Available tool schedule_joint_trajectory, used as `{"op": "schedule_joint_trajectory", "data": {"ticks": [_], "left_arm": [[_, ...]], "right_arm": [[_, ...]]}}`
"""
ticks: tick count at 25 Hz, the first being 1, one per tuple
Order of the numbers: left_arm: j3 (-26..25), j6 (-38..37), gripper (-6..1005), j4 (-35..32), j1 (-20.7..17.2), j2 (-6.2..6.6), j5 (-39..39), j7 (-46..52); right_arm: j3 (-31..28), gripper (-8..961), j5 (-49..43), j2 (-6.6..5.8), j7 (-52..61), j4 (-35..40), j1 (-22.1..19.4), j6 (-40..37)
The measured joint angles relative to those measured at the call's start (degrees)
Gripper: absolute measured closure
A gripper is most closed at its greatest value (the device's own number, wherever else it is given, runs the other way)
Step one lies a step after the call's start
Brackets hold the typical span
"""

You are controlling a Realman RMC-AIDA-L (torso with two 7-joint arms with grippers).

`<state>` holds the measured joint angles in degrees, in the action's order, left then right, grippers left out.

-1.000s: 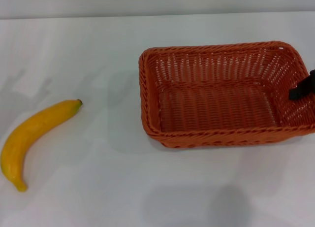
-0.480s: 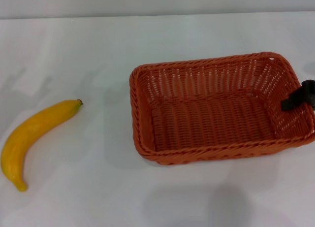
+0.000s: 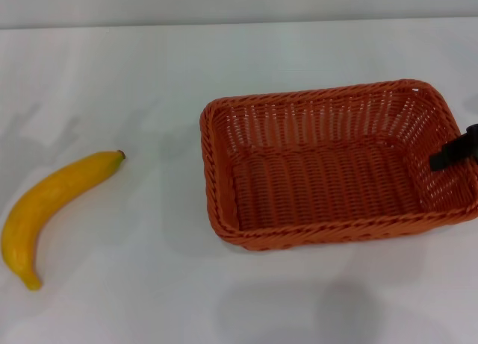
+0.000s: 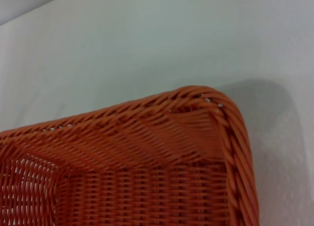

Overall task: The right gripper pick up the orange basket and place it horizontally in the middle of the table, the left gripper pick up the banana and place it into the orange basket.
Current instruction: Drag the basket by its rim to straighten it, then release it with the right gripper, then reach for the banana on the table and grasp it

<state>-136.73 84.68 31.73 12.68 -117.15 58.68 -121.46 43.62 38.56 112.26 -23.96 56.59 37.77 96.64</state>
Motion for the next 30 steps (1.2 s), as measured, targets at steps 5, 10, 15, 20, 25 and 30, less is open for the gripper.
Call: {"op": "schedule_joint_trajectory", "data": {"ticks": [5, 10, 15, 20, 25, 30], "left_arm": [[0.0, 0.1, 234, 0.0, -0.1, -0.07, -0.1, 0.0], [0.0, 0.1, 236, 0.1, -0.5, 0.04, -0.1, 0.3], [0.0, 0.1, 238, 4.7, -1.7, 0.32, 3.6, 6.3], [-0.1, 0.2, 240, 15.1, -4.6, -0.08, 9.5, 17.5], [-1.9, 0.4, 242, 30.9, -6.5, 0.20, 22.7, 37.3], [-6.2, 3.4, 244, 42.9, -5.4, 0.61, 37.1, 52.1]], "right_arm": [[-0.4, 620, 0.2, -1.32, -0.5, 1.0, 0.2, 0.9], [-0.5, 610, 2.3, -3.63, -0.6, 1.4, 0.1, 2.0], [-2.3, 610, 4.1, -4.99, -2.3, 4.2, -1.0, 3.5], [-10.0, 610, 4.8, -5.58, -8.6, 5.1, -2.0, 6.4], [-17.7, 610, 8.1, -5.84, -18.3, 6.1, -5.1, 6.1], [-24.4, 609, 17.7, -5.28, -31.6, 3.8, -10.3, 2.5]]}}
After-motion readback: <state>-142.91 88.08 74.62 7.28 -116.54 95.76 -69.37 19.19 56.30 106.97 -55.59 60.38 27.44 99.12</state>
